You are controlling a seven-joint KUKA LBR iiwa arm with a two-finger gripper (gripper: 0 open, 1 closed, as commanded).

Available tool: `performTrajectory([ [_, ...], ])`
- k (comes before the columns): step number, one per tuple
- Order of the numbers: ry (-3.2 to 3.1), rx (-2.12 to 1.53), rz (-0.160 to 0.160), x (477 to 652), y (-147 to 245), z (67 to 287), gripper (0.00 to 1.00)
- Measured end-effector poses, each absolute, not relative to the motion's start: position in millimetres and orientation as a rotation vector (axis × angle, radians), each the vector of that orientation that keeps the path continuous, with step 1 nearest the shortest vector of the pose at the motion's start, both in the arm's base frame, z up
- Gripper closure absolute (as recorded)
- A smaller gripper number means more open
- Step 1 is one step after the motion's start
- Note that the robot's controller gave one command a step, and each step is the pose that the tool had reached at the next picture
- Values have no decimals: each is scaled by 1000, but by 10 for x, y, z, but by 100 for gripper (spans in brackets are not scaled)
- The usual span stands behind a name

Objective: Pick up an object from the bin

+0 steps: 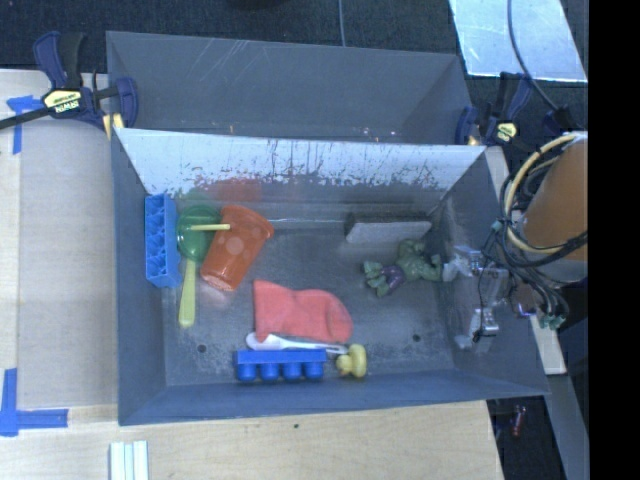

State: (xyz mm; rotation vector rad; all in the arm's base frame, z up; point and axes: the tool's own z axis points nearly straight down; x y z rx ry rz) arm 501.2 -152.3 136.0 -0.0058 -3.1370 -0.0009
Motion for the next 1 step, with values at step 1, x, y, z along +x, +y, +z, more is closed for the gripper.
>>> performTrajectory([
  [1, -3145, 0, 2, 5035, -1518, 1399, 0],
])
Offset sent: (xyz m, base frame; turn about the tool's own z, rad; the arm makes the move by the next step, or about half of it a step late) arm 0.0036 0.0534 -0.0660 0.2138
